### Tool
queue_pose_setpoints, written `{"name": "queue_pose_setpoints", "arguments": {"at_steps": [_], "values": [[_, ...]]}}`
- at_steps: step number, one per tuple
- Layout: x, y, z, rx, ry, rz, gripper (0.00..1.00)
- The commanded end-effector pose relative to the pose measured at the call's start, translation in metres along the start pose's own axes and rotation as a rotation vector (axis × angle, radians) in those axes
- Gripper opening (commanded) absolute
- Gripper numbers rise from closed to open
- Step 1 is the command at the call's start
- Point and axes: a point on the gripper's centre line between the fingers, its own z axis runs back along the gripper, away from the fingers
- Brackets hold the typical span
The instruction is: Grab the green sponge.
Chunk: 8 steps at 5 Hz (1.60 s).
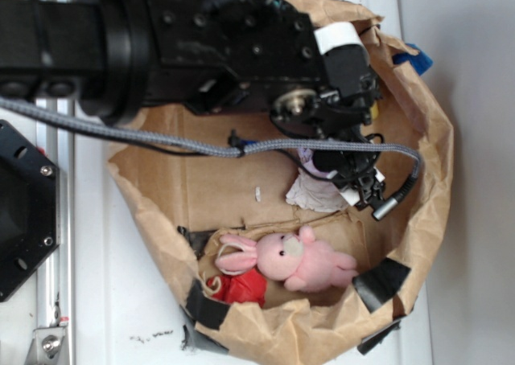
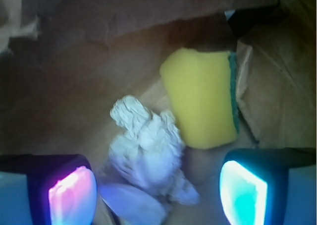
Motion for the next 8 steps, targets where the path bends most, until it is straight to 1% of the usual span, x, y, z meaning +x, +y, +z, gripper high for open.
{"name": "queue_pose_setpoints", "arguments": {"at_steps": [1,2,3,4,5,6,7,8], "values": [[0.018,0.002,0.016,-0.039,-0.073,0.026,1.0],[0.021,0.009,0.033,-0.071,-0.117,0.008,1.0],[0.035,0.02,0.035,-0.095,-0.117,0.042,1.0],[0.041,0.024,0.035,-0.089,-0.127,0.055,1.0],[0.043,0.026,0.029,-0.065,-0.161,0.06,1.0],[0.05,0.025,0.02,-0.055,-0.158,0.071,1.0],[0.05,0.023,0.008,-0.037,-0.168,0.058,1.0],[0.043,0.022,0.001,-0.023,-0.162,0.027,1.0]]}}
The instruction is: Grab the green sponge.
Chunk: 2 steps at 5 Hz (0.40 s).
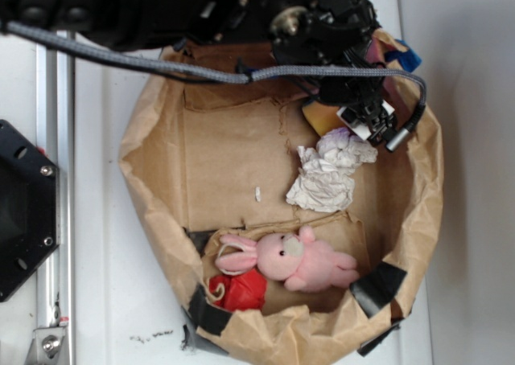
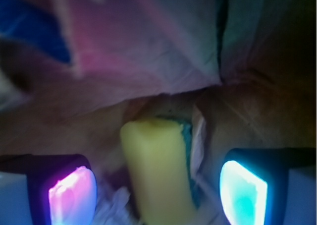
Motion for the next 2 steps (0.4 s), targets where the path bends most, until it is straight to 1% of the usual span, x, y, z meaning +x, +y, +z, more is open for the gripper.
{"name": "queue_pose_setpoints", "arguments": {"at_steps": [1,2], "values": [[0.004,-0.0116,0.0015,-0.015,-0.078,-0.012,1.0],[0.0035,-0.0137,-0.0007,-0.014,-0.082,0.024,1.0]]}}
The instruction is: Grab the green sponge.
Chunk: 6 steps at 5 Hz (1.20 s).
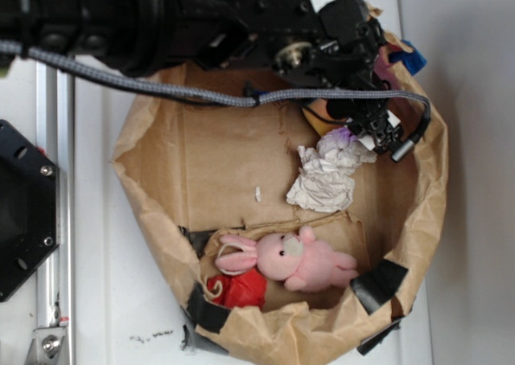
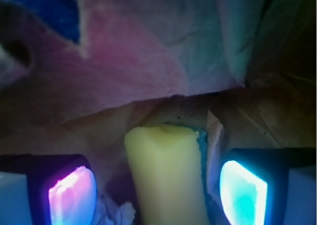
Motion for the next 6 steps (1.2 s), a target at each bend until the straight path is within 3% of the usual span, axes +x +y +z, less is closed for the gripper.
{"name": "queue_pose_setpoints", "arguments": {"at_steps": [1,6], "values": [[0.001,-0.009,0.001,-0.011,-0.026,0.01,1.0],[-0.027,-0.005,-0.025,0.064,-0.005,-0.118,1.0]]}}
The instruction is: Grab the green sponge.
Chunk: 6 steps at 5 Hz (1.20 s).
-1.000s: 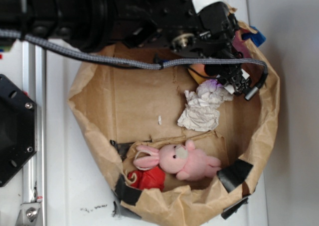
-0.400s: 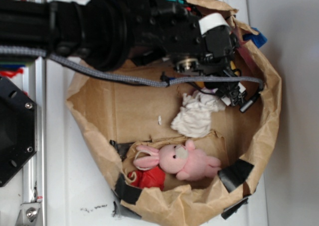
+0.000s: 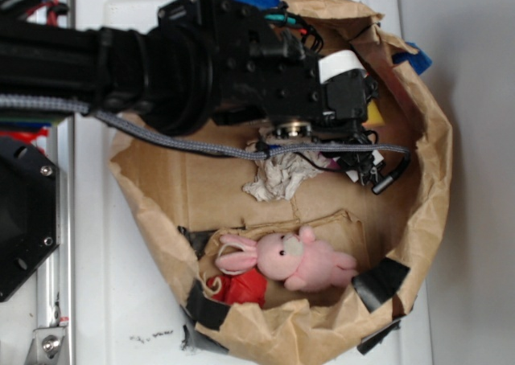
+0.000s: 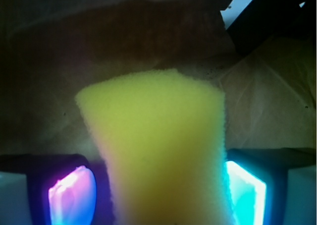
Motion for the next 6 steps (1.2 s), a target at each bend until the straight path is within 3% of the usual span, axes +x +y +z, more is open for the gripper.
{"name": "queue_pose_setpoints", "arguments": {"at_steps": [1,4,5,6], "values": [[0.0,0.0,0.006,-0.012,-0.021,0.028,0.0],[0.005,0.001,0.014,-0.029,-0.029,0.047,0.0],[0.007,0.001,0.052,-0.048,-0.02,0.043,0.0],[0.003,0.002,0.108,-0.082,0.101,0.01,0.0]]}}
